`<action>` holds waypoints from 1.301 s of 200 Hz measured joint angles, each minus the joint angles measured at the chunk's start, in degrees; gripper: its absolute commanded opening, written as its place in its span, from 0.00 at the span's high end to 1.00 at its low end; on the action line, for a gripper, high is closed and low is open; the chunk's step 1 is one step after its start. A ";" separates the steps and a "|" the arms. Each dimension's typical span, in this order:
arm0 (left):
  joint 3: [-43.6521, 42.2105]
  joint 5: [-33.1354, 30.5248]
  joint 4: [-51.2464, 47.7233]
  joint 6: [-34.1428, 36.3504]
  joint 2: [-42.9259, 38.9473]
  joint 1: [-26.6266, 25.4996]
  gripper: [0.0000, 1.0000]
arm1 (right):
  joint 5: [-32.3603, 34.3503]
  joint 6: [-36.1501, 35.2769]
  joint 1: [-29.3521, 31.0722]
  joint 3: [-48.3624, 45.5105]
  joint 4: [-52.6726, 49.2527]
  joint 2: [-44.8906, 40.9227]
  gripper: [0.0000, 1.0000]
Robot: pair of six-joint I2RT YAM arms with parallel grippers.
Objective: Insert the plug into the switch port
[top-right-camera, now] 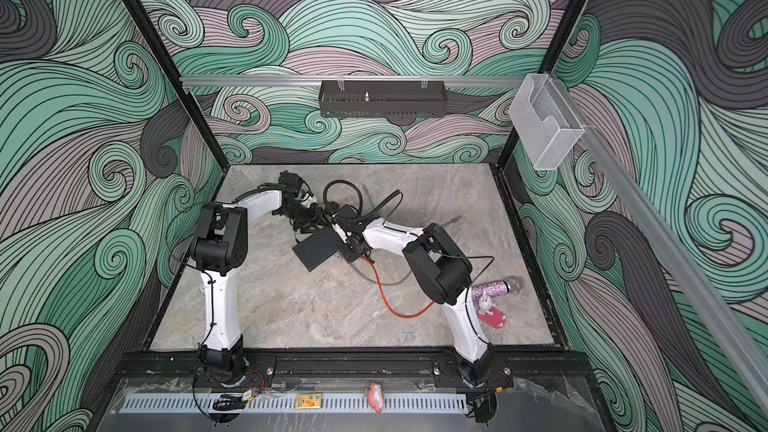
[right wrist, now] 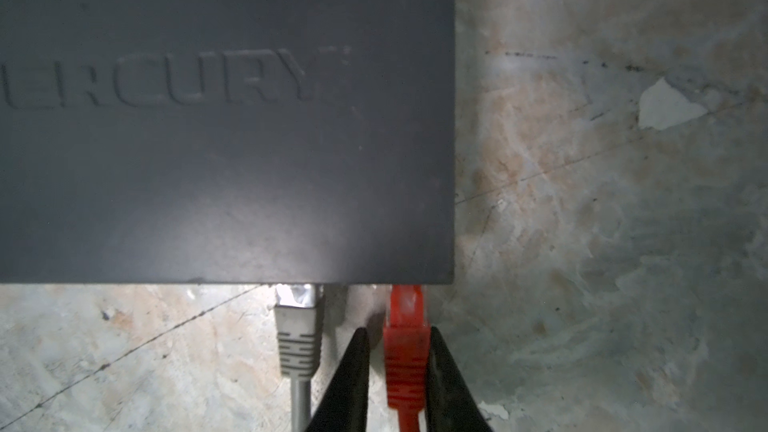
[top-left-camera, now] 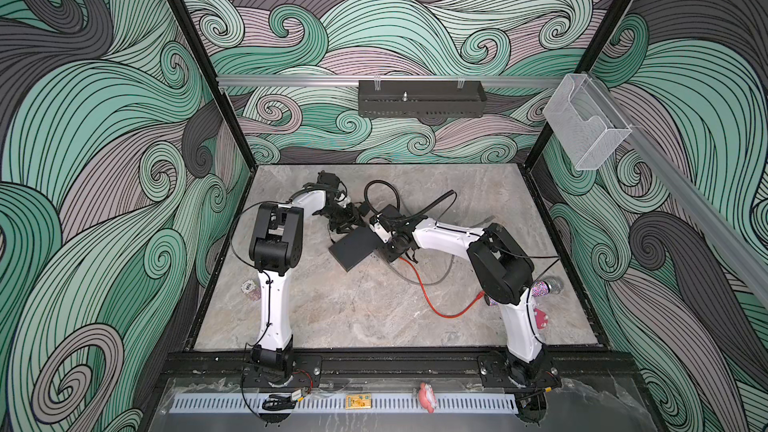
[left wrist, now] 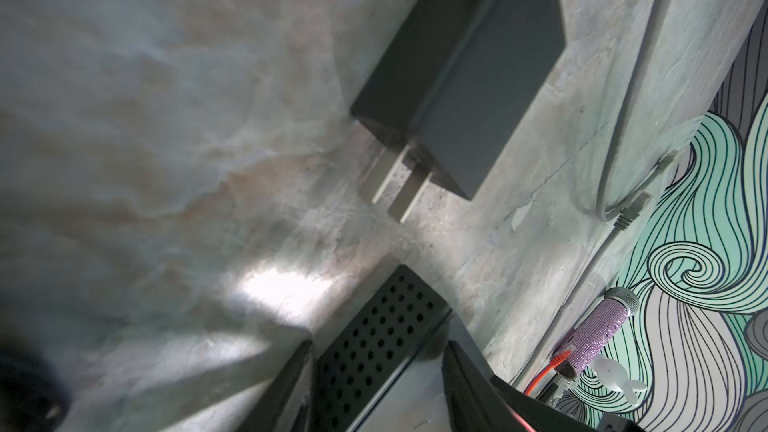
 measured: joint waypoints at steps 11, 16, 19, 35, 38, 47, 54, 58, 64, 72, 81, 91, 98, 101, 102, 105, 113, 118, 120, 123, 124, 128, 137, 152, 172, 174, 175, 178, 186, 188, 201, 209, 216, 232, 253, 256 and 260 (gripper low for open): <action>-0.02 0.00 0.00 0.00 0.00 0.00 0.48 | -0.02 -0.04 0.02 -0.31 0.31 -0.20 0.74; 0.00 0.00 0.00 0.00 0.00 0.00 0.48 | -0.04 -0.07 0.02 -0.44 0.48 -0.24 0.74; 0.00 0.00 0.00 0.00 0.00 0.00 0.48 | -0.04 -0.09 0.04 -0.52 0.57 -0.35 0.74; 0.00 -0.07 0.00 0.02 0.00 0.00 0.47 | -0.07 -0.31 0.04 -1.31 1.16 -0.79 0.73; 0.00 -0.07 0.00 0.02 0.00 0.00 0.48 | -0.07 -0.37 0.04 -1.53 1.18 -0.92 0.73; 0.00 -0.11 0.00 0.02 0.00 0.00 0.48 | -0.15 -0.50 0.04 -2.10 1.27 -1.40 0.72; -0.02 -0.11 0.00 0.04 0.00 0.00 0.48 | -0.24 -0.70 0.07 -2.58 1.07 -1.79 0.73; -0.02 -0.11 0.00 0.04 0.00 0.00 0.48 | -0.28 -0.83 0.07 -2.82 1.05 -1.92 0.73; -0.02 -0.13 0.00 0.04 0.00 0.00 0.48 | -0.37 -1.01 0.09 -3.21 0.90 -2.25 0.73; -0.02 -0.15 0.00 0.04 0.00 0.00 0.48 | -0.42 -1.22 0.11 -3.67 0.70 -2.67 0.73; -0.02 -0.15 0.00 0.09 0.00 0.00 0.48 | -0.42 -1.42 0.15 -4.22 0.52 -3.06 0.73; 0.00 -0.15 0.00 0.15 -0.02 0.00 0.48 | -0.42 -1.64 0.15 -4.74 0.33 -3.43 0.73; 0.00 -0.17 0.00 0.20 0.00 0.00 0.48 | -0.42 -1.81 0.17 -5.05 0.17 -3.67 0.73; -0.02 -0.15 0.00 0.22 0.00 0.00 0.48 | -0.42 -1.86 0.17 -5.14 0.09 -3.76 0.73; -0.02 -0.15 -0.02 0.20 0.00 0.00 0.48 | -0.42 -1.88 0.17 -5.16 0.07 -3.76 0.73; -0.02 -0.15 0.00 0.22 0.00 0.00 0.48 | -0.42 -1.97 0.20 -5.18 -0.07 -3.78 0.73; -0.02 -0.15 0.00 0.22 0.00 0.00 0.48 | -0.42 -2.05 0.20 -5.18 -0.09 -3.82 0.73; -0.02 -0.15 -0.02 0.22 -0.02 0.00 0.48 | -0.42 -2.12 0.20 -5.18 -0.11 -3.82 0.73; 0.00 -0.15 0.00 0.22 0.00 0.00 0.48 | -0.42 -2.19 0.20 -5.18 -0.11 -3.82 0.73; -0.02 -0.15 0.00 0.22 -0.02 0.00 0.48 | -0.42 -2.19 0.20 -5.18 -0.11 -3.82 0.73; 0.00 -0.15 0.00 0.22 0.00 0.00 0.48 | -0.42 -2.21 0.20 -5.18 -0.11 -3.82 0.73; 0.00 -0.15 0.00 0.22 0.00 0.00 0.48 | -0.42 -2.23 0.20 -5.18 -0.11 -3.82 0.73; -0.02 -0.15 -0.02 0.22 0.00 0.00 0.48 | -0.42 -2.36 0.20 -5.18 -0.13 -3.85 0.74; -0.02 -0.15 0.00 0.22 -0.02 0.00 0.48 | -0.39 -2.69 0.20 -5.18 -0.17 -3.85 0.78; -0.02 -0.15 0.00 0.22 -0.02 0.00 0.48 | -0.42 -3.06 0.26 -5.03 -0.46 -3.85 0.80; -0.02 -0.15 0.00 0.22 -0.02 0.02 0.48 | -0.42 -3.08 0.26 -5.01 -0.50 -3.85 0.80; -0.02 -0.15 -0.02 0.22 -0.02 0.00 0.48 | -0.42 -3.08 0.26 -4.98 -0.50 -3.85 0.80; -0.02 -0.15 -0.02 0.24 0.00 0.02 0.48 | -0.42 -3.08 0.26 -4.96 -0.55 -3.85 0.80; -0.02 -0.15 0.00 0.24 0.00 0.02 0.48 | -0.42 -3.10 0.26 -4.87 -0.66 -3.85 0.80; -0.02 -0.15 0.00 0.24 -0.02 0.02 0.48 | -0.42 -3.10 0.26 -4.87 -0.68 -3.85 0.80; -0.02 -0.15 -0.02 0.24 0.00 0.02 0.48 | -0.44 -3.13 0.26 -4.87 -0.68 -3.85 0.79; -0.02 -0.15 0.00 0.24 -0.02 0.02 0.48 | -0.44 -3.13 0.26 -4.87 -0.68 -3.82 0.79; -0.02 -0.13 0.00 0.24 0.00 0.02 0.48 | -0.44 -3.13 0.26 -4.76 -0.74 -3.78 0.78; -0.02 -0.13 0.00 0.24 -0.02 0.02 0.48 | -0.44 -3.23 0.26 -4.35 -0.92 -3.61 0.77; -0.02 -0.11 0.00 0.24 0.00 0.02 0.48 | -0.42 -3.30 0.26 -3.80 -1.09 -3.19 0.77; 0.00 -0.11 0.00 0.24 -0.02 0.02 0.48 | -0.42 -3.30 0.26 -3.74 -1.07 -3.17 0.77; -0.02 -0.11 0.00 0.22 0.00 0.02 0.48 | -0.42 -3.30 0.26 -3.67 -1.05 -3.06 0.77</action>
